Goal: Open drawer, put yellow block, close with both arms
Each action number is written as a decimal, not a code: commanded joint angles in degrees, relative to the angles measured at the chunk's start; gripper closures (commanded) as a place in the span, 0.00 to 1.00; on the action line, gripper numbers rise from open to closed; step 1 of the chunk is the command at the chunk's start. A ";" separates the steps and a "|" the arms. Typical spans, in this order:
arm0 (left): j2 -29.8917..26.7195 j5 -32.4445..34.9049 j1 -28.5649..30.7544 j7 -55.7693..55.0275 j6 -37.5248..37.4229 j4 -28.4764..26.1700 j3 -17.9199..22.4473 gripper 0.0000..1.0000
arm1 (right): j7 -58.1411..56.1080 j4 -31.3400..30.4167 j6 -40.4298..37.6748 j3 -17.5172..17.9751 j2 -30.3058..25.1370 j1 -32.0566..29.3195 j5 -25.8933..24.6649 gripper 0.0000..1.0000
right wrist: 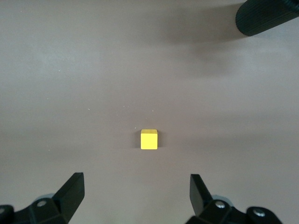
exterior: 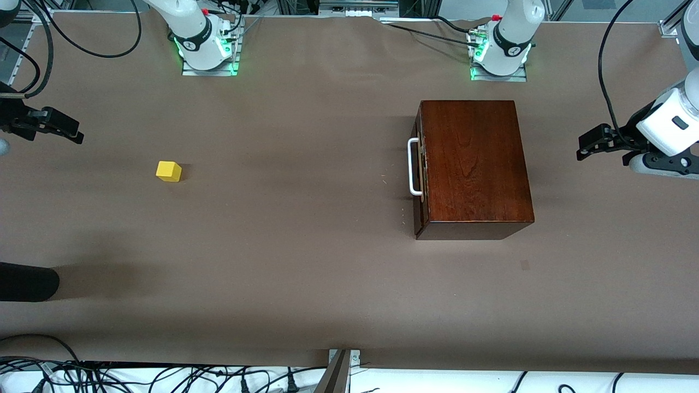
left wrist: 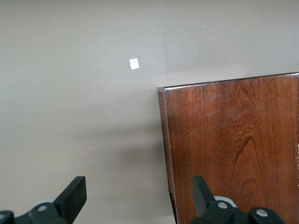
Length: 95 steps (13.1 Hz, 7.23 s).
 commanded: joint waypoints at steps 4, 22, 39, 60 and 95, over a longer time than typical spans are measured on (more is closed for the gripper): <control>0.17 3.24 -0.84 -9.18 0.41 -0.01 -7.09 0.00 | 0.59 0.30 0.88 0.43 0.37 -0.22 -0.31 0.00; 26.18 20.46 -22.02 -59.47 10.16 5.35 -23.99 0.00 | -0.11 -2.95 5.80 0.17 2.92 -0.66 -0.23 0.00; 33.48 29.35 -21.67 -61.94 14.65 4.74 -23.02 0.00 | -0.29 -14.09 15.44 0.08 0.46 -0.66 0.56 0.00; 40.78 24.26 -30.80 -78.46 16.58 17.65 -23.72 0.00 | -3.88 -41.97 53.16 0.26 7.31 -0.66 2.49 0.00; 9.68 4.66 2.57 -27.88 -8.29 14.33 -23.90 0.00 | -19.36 -47.60 60.82 0.35 16.63 -2.60 16.12 1.00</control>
